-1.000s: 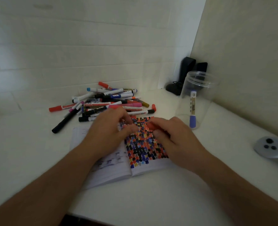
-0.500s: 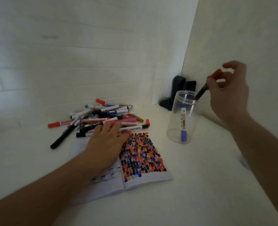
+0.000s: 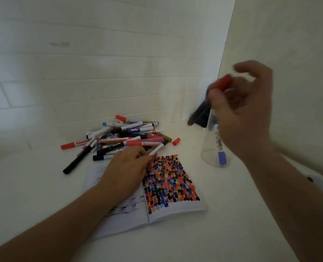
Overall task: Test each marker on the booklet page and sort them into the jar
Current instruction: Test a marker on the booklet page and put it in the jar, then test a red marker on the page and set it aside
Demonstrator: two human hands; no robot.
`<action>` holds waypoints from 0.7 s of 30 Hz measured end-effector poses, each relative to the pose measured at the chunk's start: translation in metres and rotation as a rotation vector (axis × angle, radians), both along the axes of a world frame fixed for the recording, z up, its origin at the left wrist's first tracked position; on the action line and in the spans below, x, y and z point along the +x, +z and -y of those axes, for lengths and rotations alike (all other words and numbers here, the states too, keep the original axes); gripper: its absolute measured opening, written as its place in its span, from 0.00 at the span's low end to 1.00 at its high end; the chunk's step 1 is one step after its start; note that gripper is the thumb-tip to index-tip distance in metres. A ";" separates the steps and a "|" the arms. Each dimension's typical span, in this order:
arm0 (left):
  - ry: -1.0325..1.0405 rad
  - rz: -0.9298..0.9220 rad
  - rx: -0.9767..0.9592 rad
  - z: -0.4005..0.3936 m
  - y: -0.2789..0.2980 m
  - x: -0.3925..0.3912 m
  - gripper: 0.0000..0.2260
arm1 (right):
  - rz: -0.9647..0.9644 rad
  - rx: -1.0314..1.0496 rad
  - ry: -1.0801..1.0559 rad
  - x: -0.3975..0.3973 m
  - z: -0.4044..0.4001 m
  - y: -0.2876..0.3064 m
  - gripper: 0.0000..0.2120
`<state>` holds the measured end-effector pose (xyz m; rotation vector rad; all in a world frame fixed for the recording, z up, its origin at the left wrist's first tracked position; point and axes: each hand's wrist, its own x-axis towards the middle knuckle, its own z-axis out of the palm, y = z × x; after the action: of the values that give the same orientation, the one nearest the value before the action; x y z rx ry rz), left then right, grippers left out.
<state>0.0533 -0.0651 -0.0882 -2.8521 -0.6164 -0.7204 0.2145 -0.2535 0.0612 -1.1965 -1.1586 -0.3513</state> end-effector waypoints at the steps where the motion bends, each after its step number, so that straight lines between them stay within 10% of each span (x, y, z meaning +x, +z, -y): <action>1: 0.006 0.095 -0.057 0.001 0.003 -0.004 0.13 | -0.032 -0.111 0.083 -0.011 -0.010 -0.007 0.24; 6: -0.150 0.418 -0.896 0.026 0.044 -0.028 0.12 | -0.283 -0.553 0.245 -0.035 -0.054 -0.078 0.13; 21: 0.041 0.182 -0.862 0.040 0.025 -0.043 0.30 | -0.179 -0.789 0.226 -0.044 -0.076 -0.117 0.07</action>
<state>0.0103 -0.1053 -0.0627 -3.5272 -1.2702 -0.8738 0.1709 -0.1775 -0.0560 -1.7039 -1.2979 0.4249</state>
